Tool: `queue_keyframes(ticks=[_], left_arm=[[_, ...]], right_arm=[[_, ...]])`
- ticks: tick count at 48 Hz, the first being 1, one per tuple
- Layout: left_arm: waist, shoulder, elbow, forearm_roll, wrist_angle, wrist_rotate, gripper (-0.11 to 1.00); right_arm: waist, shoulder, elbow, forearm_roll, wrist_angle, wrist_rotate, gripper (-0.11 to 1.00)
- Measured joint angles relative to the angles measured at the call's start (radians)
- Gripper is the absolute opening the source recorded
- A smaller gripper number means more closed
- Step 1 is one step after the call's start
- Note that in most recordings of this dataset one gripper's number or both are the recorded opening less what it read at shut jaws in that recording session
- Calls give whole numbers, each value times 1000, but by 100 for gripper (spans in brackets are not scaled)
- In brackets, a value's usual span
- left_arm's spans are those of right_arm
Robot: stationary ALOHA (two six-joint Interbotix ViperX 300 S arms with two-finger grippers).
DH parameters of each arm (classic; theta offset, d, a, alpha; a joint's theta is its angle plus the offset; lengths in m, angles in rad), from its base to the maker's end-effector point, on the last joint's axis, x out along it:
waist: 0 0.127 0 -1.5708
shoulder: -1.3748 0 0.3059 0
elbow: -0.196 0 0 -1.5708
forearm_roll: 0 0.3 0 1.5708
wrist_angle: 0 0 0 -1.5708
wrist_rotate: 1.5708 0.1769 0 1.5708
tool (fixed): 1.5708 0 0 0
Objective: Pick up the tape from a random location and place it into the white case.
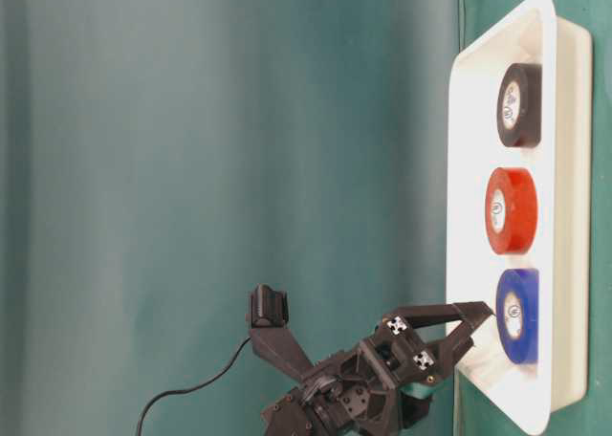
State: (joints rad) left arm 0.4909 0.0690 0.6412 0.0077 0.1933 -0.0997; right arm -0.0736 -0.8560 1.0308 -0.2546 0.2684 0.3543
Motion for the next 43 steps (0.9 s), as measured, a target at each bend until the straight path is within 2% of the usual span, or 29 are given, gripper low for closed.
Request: queue_keyframes(ticks=[11,43], left_arm=[[0,-26,-2,0,41,2,87],[-15,-298,-29,0,199,23,87]], right_arm=[[0,-2,0,-2,-2,0,87],[0,-2,0,-2,-2,2,87]])
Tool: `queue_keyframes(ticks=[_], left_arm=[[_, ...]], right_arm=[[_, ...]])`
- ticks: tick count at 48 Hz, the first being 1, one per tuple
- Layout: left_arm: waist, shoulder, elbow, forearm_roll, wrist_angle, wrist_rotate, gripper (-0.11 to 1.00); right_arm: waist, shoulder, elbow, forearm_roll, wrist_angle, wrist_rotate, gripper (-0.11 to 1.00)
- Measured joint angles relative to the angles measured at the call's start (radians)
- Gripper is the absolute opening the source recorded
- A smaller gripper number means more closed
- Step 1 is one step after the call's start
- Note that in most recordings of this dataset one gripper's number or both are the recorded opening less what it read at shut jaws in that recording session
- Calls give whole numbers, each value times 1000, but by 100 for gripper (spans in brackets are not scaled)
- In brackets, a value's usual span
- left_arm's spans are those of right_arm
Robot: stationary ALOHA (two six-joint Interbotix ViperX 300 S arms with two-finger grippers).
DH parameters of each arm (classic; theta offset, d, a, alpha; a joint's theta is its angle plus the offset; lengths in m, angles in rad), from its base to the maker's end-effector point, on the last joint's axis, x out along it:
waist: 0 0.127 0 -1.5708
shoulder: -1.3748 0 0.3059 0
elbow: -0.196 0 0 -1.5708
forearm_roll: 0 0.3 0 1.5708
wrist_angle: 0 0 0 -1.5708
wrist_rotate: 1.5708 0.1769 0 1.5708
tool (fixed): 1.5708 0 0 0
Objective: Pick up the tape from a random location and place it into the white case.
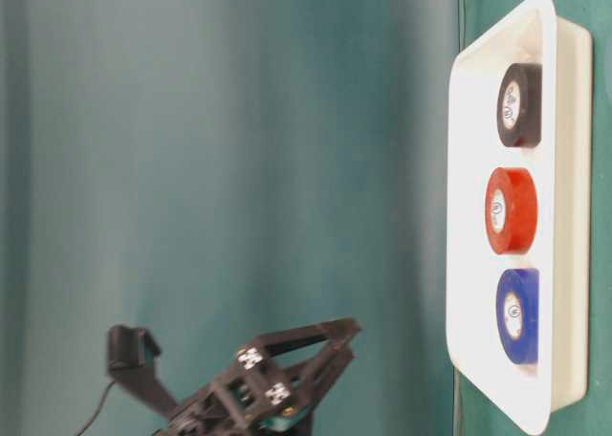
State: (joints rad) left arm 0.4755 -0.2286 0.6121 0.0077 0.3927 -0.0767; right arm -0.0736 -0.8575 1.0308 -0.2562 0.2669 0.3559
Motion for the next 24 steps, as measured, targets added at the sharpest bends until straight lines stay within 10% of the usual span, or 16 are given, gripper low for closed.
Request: queue_keyframes(ticks=[24], left_arm=[[-181,-60,12,0,5,2,87]], right_arm=[[0,0,0,0,0,0,87]])
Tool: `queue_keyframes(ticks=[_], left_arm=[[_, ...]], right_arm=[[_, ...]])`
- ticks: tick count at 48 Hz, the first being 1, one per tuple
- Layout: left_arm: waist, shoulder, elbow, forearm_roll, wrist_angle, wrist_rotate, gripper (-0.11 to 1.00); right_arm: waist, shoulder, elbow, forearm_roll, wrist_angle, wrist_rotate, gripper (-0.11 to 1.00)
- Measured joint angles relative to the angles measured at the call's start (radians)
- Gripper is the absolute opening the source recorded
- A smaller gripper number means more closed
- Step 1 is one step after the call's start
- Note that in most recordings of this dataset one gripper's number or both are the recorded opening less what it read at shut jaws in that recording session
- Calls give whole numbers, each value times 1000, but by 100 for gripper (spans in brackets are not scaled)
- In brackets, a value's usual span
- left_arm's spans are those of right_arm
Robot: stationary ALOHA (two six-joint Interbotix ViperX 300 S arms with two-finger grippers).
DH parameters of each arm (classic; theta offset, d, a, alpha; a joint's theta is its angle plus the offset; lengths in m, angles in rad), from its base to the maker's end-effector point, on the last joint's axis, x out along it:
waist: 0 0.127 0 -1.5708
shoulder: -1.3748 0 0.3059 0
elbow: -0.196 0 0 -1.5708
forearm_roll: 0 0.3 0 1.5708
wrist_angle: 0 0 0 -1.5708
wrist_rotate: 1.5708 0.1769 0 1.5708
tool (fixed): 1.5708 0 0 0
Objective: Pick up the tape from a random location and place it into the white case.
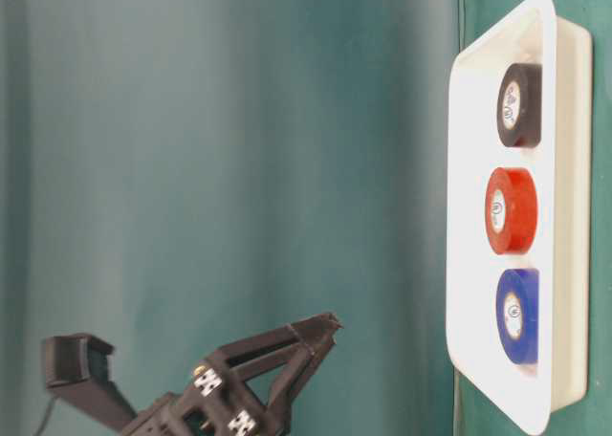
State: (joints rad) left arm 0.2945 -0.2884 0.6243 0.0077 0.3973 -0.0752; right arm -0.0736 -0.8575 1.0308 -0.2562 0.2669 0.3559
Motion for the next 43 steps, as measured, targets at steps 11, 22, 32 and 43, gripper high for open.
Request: queue_keyframes(ticks=[11,22,32,43], left_arm=[[-175,-40,0,2,-3,0,87],[-241,-54,6,2,-18,3,87],[-242,-67,12,2,-20,8,87],[-242,-129,29,2,-41,17,87]], right_arm=[[0,-2,0,0,0,3,87],[0,0,0,0,2,3,87],[0,0,-2,0,2,5,87],[0,-3,-14,2,3,5,87]])
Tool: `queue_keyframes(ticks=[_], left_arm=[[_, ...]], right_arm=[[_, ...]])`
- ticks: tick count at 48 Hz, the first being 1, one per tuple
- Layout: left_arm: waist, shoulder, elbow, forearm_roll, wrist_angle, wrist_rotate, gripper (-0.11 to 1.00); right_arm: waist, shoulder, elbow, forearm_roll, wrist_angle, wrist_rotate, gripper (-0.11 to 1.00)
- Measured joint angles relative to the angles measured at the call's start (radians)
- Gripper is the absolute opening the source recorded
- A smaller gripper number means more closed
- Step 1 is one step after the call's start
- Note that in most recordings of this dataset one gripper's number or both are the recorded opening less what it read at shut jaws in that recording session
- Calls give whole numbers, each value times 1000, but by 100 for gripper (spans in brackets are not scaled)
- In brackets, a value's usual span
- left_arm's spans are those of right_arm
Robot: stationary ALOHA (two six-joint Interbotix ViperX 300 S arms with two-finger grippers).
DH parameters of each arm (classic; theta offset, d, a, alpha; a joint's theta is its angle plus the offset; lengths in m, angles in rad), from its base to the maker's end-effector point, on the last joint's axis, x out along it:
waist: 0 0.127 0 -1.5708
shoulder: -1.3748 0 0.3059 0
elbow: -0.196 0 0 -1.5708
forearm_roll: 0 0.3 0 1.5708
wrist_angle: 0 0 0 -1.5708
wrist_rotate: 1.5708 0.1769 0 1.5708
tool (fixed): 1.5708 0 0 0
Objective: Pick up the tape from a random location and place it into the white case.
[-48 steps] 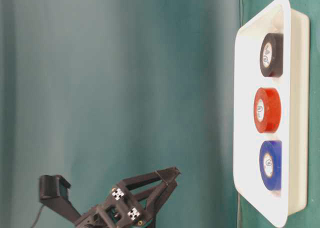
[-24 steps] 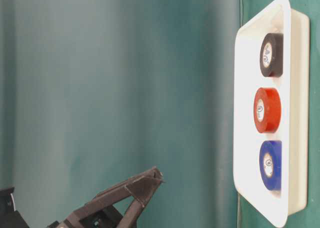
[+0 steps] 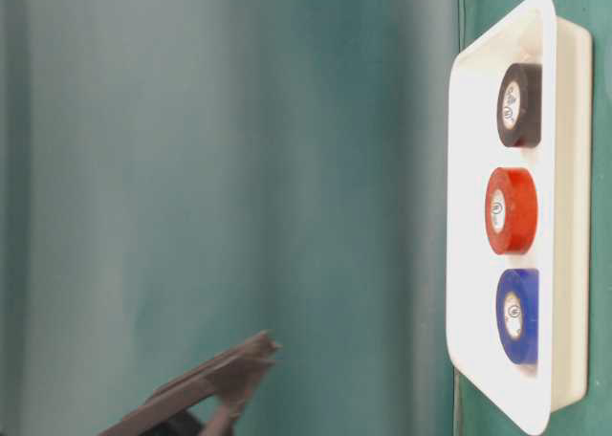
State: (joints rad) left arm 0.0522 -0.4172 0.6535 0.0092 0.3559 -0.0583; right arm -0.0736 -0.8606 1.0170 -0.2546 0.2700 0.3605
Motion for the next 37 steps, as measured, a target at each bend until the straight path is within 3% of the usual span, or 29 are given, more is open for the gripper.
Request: queue_keyframes(ticks=[37], left_arm=[[-2,-422,192,0,-84,5,87]], right_arm=[[25,-129,-18,0,81,-5,87]])
